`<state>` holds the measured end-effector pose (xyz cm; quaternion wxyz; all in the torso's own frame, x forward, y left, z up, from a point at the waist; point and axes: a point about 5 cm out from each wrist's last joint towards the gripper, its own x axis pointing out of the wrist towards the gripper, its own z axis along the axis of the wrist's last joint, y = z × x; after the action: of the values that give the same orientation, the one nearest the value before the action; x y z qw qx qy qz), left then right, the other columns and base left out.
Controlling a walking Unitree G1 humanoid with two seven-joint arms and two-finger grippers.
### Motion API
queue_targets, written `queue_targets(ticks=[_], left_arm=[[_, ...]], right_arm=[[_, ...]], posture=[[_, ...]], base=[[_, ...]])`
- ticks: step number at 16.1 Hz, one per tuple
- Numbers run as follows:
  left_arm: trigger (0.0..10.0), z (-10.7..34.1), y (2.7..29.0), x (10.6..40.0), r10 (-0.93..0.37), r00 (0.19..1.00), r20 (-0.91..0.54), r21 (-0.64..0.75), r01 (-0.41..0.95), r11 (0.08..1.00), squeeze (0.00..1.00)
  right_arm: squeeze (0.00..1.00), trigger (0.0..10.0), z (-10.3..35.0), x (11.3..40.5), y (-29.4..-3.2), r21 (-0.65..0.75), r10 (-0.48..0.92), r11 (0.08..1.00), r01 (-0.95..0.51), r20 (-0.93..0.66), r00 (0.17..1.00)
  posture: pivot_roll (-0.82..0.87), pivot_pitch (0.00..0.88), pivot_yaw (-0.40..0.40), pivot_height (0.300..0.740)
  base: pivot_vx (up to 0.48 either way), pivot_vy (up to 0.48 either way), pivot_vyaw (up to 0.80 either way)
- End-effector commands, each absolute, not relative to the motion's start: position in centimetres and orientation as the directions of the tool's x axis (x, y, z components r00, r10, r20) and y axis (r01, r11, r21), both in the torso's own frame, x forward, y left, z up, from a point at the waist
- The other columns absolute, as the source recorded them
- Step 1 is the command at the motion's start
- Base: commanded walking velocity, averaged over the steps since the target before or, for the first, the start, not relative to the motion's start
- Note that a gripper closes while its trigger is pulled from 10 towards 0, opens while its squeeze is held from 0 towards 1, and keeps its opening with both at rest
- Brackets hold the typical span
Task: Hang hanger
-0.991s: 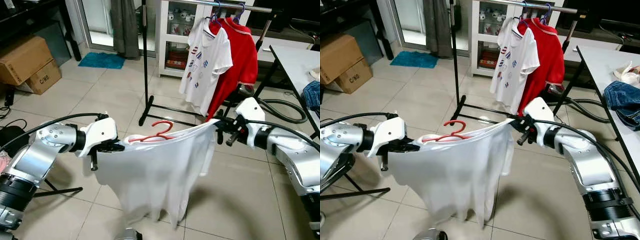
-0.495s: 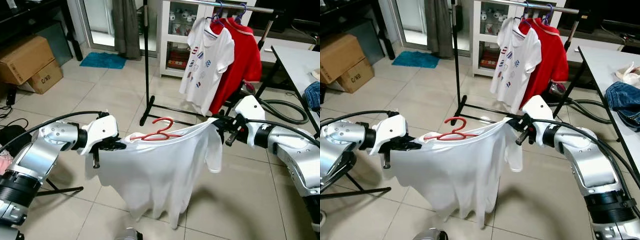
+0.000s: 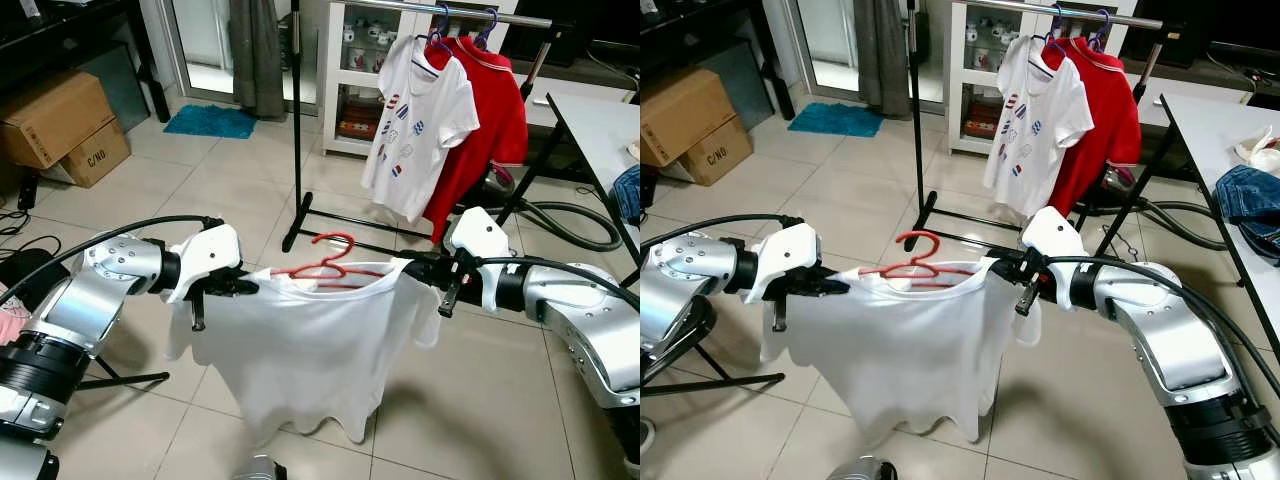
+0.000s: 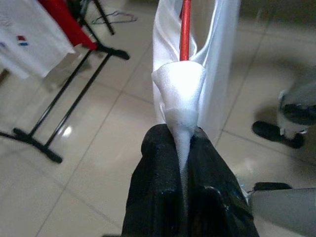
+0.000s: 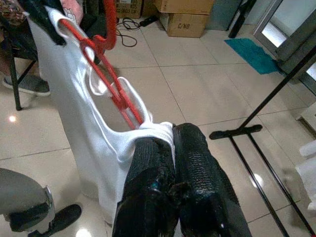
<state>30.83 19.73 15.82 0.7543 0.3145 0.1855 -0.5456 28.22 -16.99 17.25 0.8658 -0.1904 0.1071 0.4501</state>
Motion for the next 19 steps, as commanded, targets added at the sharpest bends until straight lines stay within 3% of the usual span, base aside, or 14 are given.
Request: queue_targets(ticks=[1, 2, 4, 5, 9, 15, 16, 19], left_arm=[[0.0, 16.2, 19.0, 30.4, -0.747, 0.29, -0.598, 0.253, 0.953, 0.167, 0.0], [0.0, 16.1, 18.7, 30.2, -0.758, 0.259, -0.599, 0.233, 0.962, 0.145, 0.0], [0.0, 15.9, 18.6, 30.0, -0.764, 0.233, -0.602, 0.216, 0.968, 0.125, 0.0], [0.0, 15.8, 18.6, 30.0, -0.763, 0.235, -0.602, 0.218, 0.968, 0.127, 0.0], [0.0, 16.6, 19.7, 30.7, -0.752, 0.303, -0.586, 0.256, 0.949, 0.183, 0.0], [0.0, 17.6, 19.6, 30.6, -0.819, 0.302, -0.487, 0.282, 0.942, 0.18, 0.0], [0.0, 17.7, 18.8, 30.3, -0.852, 0.272, -0.448, 0.276, 0.948, 0.158, 0.0], [0.0, 17.6, 17.8, 30.0, -0.878, 0.23, -0.419, 0.271, 0.955, 0.12, 0.0]], right_arm=[[0.52, 10.0, 17.9, 28.7, -16.7, -0.244, 0.735, 0.534, -0.809, -0.339, 0.587], [0.7, 10.0, 18.0, 28.9, -16.5, -0.246, 0.731, 0.541, -0.804, -0.336, 0.594], [0.84, 10.0, 18.1, 29.4, -16.4, -0.253, 0.712, 0.567, -0.784, -0.327, 0.621], [1.0, 10.0, 18.1, 29.7, -16.4, -0.256, 0.705, 0.575, -0.777, -0.326, 0.629], [1.0, 10.0, 18.9, 28.9, -17.1, -0.26, 0.74, 0.521, -0.813, -0.339, 0.582], [1.0, 10.0, 19.9, 26.9, -17.9, -0.269, 0.801, 0.365, -0.891, -0.397, 0.448], [0.0, 10.0, 19.6, 27.3, -16.6, -0.277, 0.806, 0.37, -0.887, -0.38, 0.454], [0.0, 10.0, 19.2, 27.1, -14.7, -0.226, 0.846, 0.347, -0.91, -0.344, 0.408]], posture=[[0.07, 0.0, 0.024, 0.74], [0.07, 0.0, 0.024, 0.74], [0.07, 0.0, 0.024, 0.74], [0.07, 0.0, 0.023, 0.74], [0.07, 0.0, 0.017, 0.74], [0.07, 0.0, 0.016, 0.74], [0.05, 0.0, 0.011, 0.74], [0.05, 0.0, 0.009, 0.74]], base=[[0.0, 0.0, 0.0], [0.0, 0.0, 0.0], [0.0, 0.0, 0.0], [0.0, 0.0, 0.0], [0.0, 0.0, 0.0], [0.0, 0.0, 0.0], [0.0, 0.0, 0.0], [0.0, 0.0, 0.0]])
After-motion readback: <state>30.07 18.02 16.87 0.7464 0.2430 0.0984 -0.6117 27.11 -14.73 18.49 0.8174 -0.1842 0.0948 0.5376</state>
